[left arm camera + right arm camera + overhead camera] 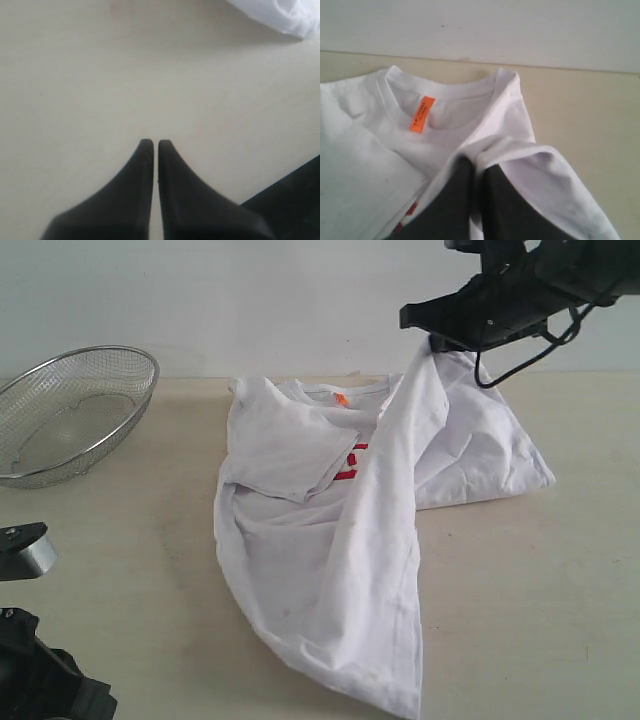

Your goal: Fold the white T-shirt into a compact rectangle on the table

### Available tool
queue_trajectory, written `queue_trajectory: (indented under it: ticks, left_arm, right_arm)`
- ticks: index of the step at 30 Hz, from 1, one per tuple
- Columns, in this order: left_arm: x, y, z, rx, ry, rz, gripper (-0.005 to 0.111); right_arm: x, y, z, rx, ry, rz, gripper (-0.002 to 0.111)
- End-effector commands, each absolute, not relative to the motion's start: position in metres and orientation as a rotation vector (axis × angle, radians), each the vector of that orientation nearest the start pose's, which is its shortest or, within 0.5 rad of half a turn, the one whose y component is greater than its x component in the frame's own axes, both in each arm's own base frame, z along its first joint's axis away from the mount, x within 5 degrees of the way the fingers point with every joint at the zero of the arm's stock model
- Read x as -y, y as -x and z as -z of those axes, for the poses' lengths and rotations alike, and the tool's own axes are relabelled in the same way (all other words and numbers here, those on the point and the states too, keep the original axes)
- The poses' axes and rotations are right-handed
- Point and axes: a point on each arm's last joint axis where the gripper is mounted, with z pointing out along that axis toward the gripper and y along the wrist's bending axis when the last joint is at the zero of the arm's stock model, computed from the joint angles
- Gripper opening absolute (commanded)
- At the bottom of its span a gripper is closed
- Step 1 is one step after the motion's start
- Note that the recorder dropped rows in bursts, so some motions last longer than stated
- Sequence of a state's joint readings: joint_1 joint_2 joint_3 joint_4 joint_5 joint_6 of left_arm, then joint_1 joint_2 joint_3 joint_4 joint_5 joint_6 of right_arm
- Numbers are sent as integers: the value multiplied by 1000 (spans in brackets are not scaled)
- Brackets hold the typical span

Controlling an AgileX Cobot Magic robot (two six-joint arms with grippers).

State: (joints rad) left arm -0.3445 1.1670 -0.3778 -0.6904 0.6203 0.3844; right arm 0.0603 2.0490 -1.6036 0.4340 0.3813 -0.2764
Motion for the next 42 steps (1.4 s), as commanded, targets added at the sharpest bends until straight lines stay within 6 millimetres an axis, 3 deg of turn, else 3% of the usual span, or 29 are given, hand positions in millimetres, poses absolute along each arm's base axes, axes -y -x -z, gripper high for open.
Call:
queue_trajectory:
  ticks: [1,8,13,15,20,22,28,34,36,39,42]
  left_arm:
    - [86,-138,-173,-2815,-269,676,4]
    - [86,-139,-173,-2812,-260,673,4]
    - [86,-138,-173,-2805,-304,669,4]
    - [86,-138,-173,-2803,-305,667,4]
    - [87,-138,-173,-2793,-375,662,4]
    - [87,-138,-173,-2788,-395,659,4]
    - [87,-138,-174,-2771,-410,667,4]
    - [98,-146,-183,-2591,-451,795,4]
    - [97,-155,-185,-2528,-387,752,4]
    - [102,-168,-187,-2522,-374,772,4]
    - [117,-182,-186,-2499,-419,853,4]
  right_arm:
    - [-45,-508,-208,-2269,5,-280,0]
    - [-46,-543,-160,-2281,-1,-277,0]
    - [-47,-547,-149,-2314,3,-293,3]
    - [-47,-547,-153,-2311,6,-295,14]
    - [-47,-547,-170,-2277,-36,-317,62]
    - [-48,-545,-182,-2267,-66,-338,66]
    - [-48,-532,-223,-2274,-1,-329,65]
    - [-43,-508,-256,-2414,16,-337,62]
    - [-40,-499,-262,-2481,42,-314,43]
    - [-36,-489,-266,-2546,179,-236,0]
    - [-34,-482,-269,-2599,229,-201,1]
